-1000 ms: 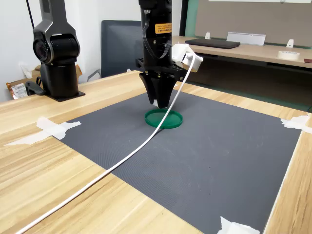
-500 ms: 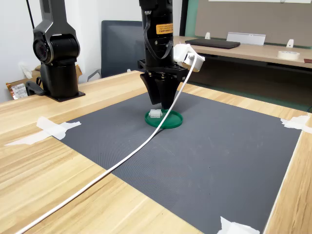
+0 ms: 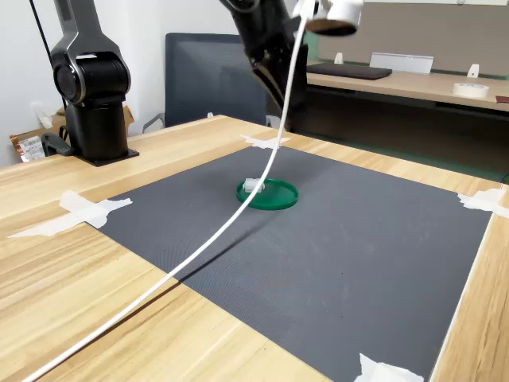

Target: Grasp a white terminal and put it in the green lid.

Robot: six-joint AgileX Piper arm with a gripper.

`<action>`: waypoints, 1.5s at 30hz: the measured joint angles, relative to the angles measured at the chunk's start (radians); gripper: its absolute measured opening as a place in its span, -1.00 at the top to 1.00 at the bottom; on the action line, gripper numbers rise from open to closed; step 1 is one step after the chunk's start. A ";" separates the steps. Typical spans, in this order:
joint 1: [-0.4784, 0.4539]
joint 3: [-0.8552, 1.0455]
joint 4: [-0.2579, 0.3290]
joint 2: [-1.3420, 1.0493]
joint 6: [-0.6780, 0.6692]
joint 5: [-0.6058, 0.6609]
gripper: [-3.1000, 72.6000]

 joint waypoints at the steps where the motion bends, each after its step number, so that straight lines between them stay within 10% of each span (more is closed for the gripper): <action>1: -0.010 0.000 0.014 -0.029 0.002 -0.014 0.90; 17: -0.052 0.168 0.081 -0.549 0.344 -0.260 0.99; 24: -0.212 0.410 0.110 -0.803 0.572 -0.436 0.99; 45: -0.270 0.909 0.113 -1.273 0.600 -0.441 0.99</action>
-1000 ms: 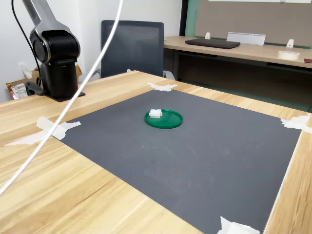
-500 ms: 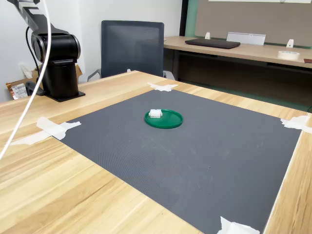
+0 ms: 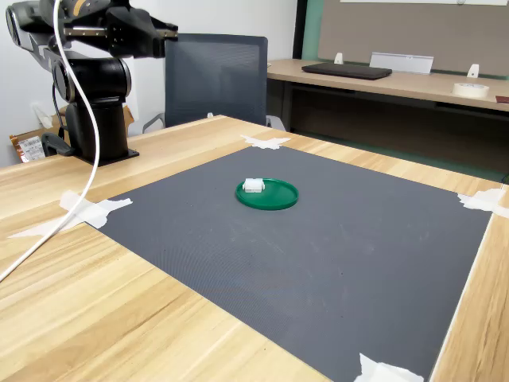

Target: Grasp a white terminal and put it in the green lid.

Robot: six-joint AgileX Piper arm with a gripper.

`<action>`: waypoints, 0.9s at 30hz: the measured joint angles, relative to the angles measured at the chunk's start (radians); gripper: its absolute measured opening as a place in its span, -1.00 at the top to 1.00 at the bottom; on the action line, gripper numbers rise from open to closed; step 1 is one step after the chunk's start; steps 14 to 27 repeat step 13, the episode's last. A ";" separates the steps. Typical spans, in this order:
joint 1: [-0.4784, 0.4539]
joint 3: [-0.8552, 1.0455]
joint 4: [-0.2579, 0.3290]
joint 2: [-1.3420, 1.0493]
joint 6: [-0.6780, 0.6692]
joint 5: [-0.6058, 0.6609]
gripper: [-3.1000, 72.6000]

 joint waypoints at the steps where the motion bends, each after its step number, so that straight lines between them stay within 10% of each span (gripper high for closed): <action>1: 0.000 0.006 0.000 -0.009 0.000 0.000 0.99; 27: 0.000 0.023 0.000 -0.013 0.000 0.001 0.99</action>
